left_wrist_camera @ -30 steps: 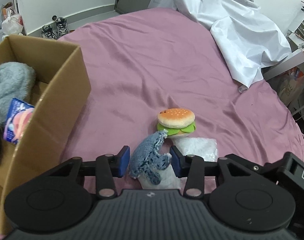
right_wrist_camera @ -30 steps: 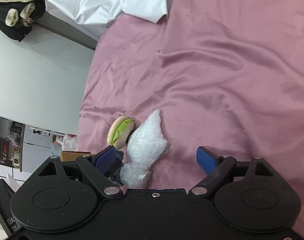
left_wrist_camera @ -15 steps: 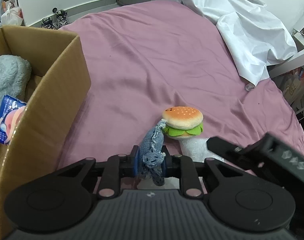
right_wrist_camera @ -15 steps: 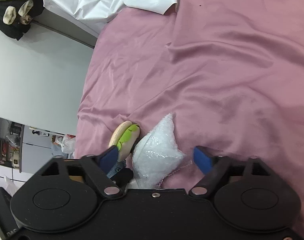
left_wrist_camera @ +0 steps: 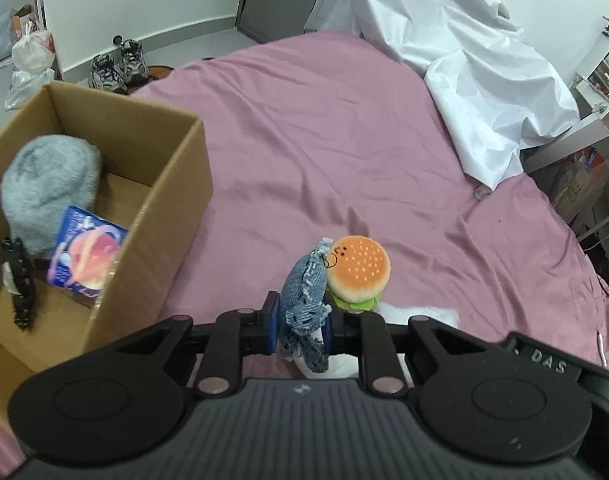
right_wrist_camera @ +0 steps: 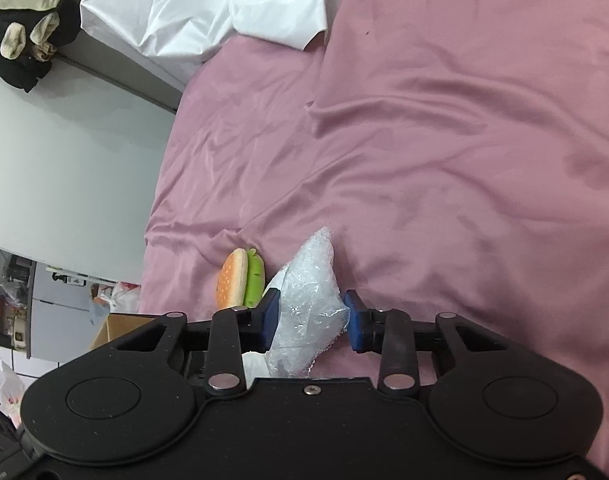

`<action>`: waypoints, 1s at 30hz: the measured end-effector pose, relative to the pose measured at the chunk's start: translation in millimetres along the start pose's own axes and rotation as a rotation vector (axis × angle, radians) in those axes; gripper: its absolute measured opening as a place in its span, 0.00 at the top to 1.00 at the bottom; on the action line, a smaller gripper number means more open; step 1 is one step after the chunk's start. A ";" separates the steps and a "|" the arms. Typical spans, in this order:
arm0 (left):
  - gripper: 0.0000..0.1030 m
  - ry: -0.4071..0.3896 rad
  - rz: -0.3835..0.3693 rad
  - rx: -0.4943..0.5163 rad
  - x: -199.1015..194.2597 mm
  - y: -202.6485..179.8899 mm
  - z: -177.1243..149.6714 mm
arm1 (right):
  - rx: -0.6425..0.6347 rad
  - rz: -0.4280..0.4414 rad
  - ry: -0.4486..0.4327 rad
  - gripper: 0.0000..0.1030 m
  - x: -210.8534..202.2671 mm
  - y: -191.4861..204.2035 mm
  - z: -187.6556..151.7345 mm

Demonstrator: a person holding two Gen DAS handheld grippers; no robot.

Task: Organize soft objects
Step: 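Grasp the blue knitted toy with the left gripper while the right grasps the clear plastic bag, then carry the knitted toy and plastic bag with both grippers over the box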

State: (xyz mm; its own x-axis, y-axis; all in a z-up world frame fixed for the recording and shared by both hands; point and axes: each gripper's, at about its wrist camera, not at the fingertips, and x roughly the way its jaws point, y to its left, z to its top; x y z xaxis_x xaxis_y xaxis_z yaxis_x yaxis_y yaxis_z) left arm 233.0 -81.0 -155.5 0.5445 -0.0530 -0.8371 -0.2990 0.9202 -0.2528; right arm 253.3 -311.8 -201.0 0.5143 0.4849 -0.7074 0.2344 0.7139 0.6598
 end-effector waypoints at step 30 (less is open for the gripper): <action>0.81 -0.086 -0.018 0.025 -101.3 21.9 -31.8 | -0.158 0.059 -0.177 0.69 -98.1 20.3 -54.0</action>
State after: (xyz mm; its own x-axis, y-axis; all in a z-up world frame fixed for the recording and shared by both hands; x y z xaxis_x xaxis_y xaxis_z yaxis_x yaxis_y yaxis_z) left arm 146.3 -67.8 -91.6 0.6155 -0.0372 -0.7873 -0.2694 0.9288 -0.2545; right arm 163.0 -317.6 -131.9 0.6632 0.4420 -0.6040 0.0747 0.7638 0.6411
